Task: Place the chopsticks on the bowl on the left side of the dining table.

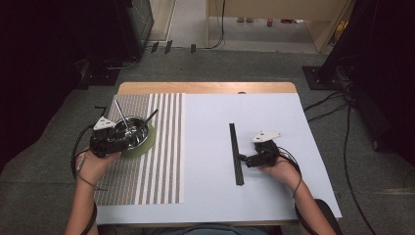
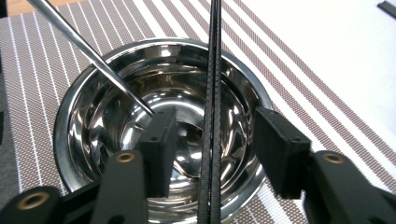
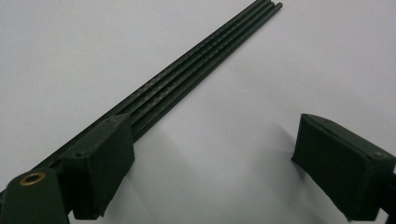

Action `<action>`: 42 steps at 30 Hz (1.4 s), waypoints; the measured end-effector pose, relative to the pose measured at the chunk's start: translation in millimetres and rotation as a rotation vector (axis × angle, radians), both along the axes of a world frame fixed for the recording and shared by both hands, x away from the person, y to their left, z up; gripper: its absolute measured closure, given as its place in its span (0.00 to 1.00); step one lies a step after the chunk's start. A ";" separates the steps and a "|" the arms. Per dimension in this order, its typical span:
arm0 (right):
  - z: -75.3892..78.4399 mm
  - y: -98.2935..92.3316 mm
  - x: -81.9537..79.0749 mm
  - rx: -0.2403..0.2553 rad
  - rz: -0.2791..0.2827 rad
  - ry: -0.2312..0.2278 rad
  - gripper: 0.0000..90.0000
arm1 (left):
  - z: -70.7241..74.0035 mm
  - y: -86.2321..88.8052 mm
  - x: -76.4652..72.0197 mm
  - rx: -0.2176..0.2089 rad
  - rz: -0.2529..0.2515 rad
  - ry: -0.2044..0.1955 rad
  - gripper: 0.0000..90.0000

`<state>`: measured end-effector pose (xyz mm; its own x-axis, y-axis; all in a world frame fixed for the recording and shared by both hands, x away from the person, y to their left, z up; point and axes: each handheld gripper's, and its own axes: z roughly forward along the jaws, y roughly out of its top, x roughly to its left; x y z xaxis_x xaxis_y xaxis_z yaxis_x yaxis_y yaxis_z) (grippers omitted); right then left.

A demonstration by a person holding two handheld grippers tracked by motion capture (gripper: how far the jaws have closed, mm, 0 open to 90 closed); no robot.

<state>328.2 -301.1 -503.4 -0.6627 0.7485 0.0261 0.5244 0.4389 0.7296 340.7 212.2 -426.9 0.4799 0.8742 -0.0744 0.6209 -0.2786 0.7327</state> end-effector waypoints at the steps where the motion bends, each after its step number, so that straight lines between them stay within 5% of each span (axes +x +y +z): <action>1: 0.0 0.0 0.0 0.000 0.000 0.000 0.13 | 0.6 -0.5 -1.5 -0.001 0.001 -0.004 0.52; 16: 0.0 -0.1 0.0 0.000 0.001 -0.001 0.13 | -1.0 -5.0 -24.5 0.018 0.032 -0.058 0.33; 26: 0.0 0.0 0.0 0.000 0.000 0.001 0.13 | -2.4 2.5 -38.1 0.047 0.078 -0.096 0.31; 42: 0.0 0.0 0.0 0.000 -0.001 0.000 0.13 | -11.6 19.0 -51.4 0.048 0.114 -0.092 0.31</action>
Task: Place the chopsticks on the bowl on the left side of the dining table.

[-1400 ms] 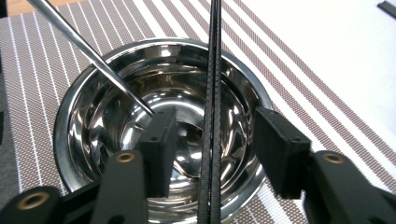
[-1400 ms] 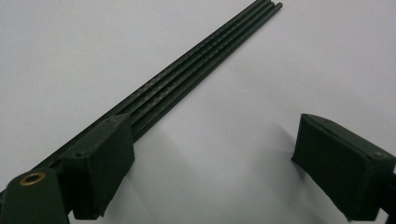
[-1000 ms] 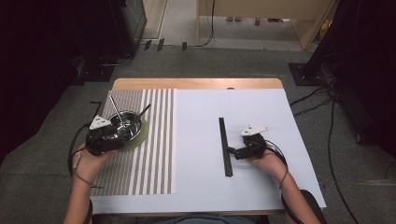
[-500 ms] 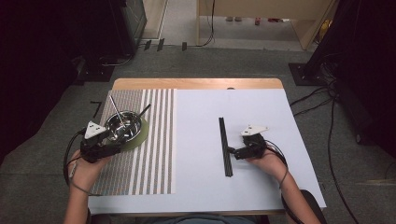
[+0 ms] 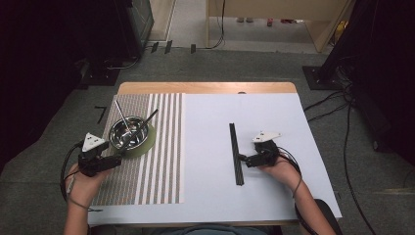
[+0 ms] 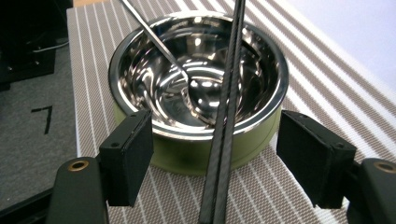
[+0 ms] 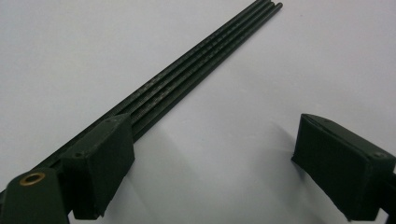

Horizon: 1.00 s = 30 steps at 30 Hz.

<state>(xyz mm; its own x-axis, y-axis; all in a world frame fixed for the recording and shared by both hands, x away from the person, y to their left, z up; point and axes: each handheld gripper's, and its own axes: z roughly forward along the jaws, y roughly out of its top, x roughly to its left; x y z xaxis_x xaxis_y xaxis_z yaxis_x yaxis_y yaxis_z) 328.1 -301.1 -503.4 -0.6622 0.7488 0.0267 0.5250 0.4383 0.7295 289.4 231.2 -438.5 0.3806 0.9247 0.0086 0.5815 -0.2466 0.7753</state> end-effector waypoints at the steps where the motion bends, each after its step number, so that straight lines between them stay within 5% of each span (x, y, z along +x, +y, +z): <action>1: 0.0 0.0 0.0 0.000 0.000 0.000 0.13 | -0.7 1.2 -0.4 -0.001 0.000 0.002 0.31; 30: 0.0 0.0 0.0 -0.001 0.000 0.000 0.13 | -13.4 16.8 2.7 -0.016 0.050 0.010 0.31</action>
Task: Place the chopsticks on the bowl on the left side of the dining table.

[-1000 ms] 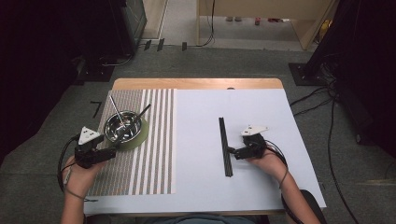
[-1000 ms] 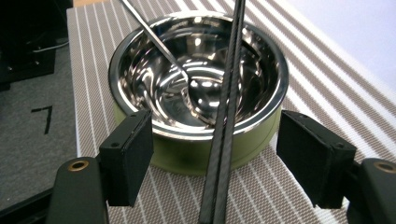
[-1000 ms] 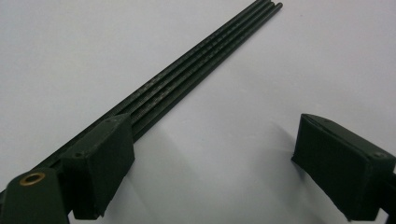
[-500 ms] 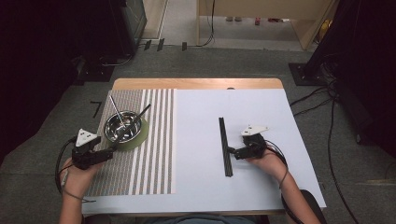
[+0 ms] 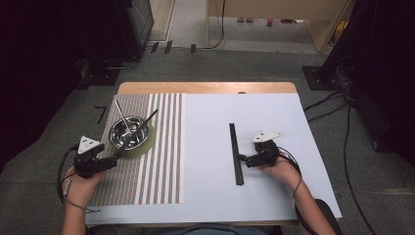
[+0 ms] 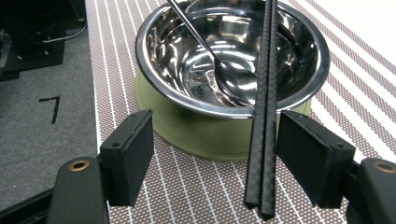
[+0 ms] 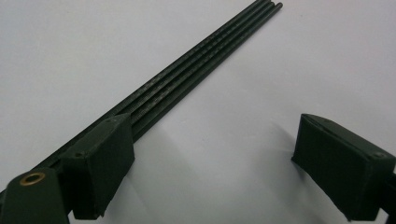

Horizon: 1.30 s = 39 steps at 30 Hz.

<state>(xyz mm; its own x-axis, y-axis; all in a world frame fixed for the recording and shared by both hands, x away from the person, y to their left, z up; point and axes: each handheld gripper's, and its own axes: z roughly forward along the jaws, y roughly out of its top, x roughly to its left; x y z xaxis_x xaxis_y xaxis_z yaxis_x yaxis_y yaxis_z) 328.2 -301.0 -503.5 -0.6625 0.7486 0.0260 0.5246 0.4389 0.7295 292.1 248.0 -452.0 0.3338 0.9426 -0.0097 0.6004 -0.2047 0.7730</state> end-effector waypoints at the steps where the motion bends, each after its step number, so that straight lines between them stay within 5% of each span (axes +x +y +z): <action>1: 0.0 0.0 0.0 0.000 0.000 0.000 0.13 | -0.3 0.5 0.1 0.000 0.002 0.001 0.31; 39: 0.0 0.1 -0.1 0.001 -0.002 0.001 0.13 | -6.9 27.0 8.1 -0.054 0.099 -0.004 0.31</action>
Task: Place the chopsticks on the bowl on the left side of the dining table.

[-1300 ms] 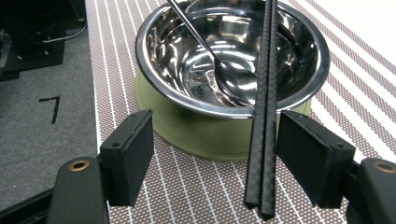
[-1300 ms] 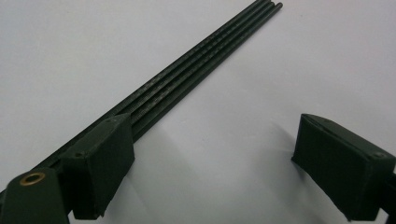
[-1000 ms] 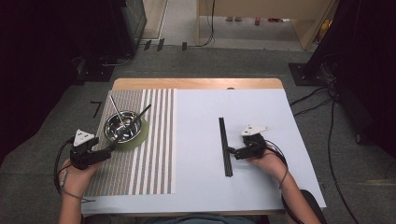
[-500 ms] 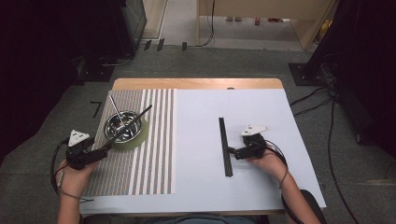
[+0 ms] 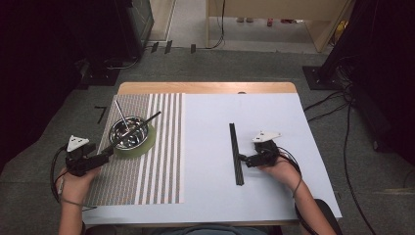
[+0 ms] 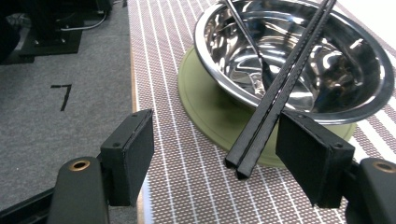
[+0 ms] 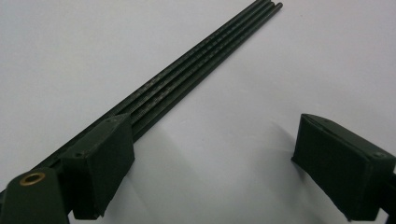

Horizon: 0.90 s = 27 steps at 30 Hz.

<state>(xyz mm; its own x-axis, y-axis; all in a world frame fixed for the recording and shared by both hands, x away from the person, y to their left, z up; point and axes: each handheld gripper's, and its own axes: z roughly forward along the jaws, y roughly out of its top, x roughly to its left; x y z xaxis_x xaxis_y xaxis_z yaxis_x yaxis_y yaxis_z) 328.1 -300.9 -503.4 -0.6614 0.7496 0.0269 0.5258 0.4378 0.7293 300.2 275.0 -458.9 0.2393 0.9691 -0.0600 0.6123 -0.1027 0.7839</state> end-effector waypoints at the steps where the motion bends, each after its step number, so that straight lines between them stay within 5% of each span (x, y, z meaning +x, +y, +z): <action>1: 0.0 0.0 0.0 0.001 0.000 -0.001 0.13 | -0.2 0.8 0.4 -0.004 0.003 0.000 0.32; 27: 0.0 -0.3 0.4 -0.002 0.004 -0.002 0.13 | 1.4 8.5 16.3 0.008 0.027 -0.032 0.33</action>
<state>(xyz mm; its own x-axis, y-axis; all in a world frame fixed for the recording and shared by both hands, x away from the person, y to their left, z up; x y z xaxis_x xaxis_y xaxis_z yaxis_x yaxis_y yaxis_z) 328.5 -301.2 -503.5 -0.6648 0.7467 0.0235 0.5221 0.4418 0.7295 316.5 283.4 -457.4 0.2150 0.9756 -0.0445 0.5892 -0.0932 0.8026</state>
